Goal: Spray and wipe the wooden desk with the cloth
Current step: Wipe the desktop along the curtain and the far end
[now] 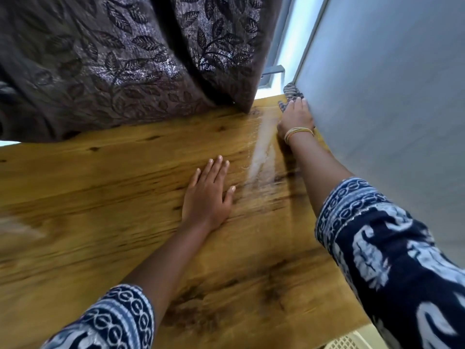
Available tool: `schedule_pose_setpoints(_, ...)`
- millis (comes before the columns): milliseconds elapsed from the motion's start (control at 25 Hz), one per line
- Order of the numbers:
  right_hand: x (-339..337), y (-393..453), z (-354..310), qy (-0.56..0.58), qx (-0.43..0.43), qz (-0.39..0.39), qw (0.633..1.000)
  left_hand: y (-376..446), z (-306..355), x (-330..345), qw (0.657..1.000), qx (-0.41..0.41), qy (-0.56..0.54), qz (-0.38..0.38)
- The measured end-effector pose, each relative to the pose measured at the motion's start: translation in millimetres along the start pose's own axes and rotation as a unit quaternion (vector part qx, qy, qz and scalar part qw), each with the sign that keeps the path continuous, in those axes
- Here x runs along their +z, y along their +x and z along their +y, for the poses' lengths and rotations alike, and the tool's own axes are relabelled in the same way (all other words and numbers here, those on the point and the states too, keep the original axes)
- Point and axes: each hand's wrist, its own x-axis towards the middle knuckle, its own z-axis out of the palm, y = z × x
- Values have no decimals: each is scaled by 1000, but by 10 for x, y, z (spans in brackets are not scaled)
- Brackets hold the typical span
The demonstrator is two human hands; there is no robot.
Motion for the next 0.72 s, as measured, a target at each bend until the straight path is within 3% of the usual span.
schedule_pose_setpoints(400, 145, -967, 323, 38, 74, 62, 995, -13, 34, -80, 1000, 0, -18, -21)
schedule_pose_setpoints(720, 214, -2070, 505, 57, 228, 78, 969, -223, 184, -137, 999, 42, 27, 18)
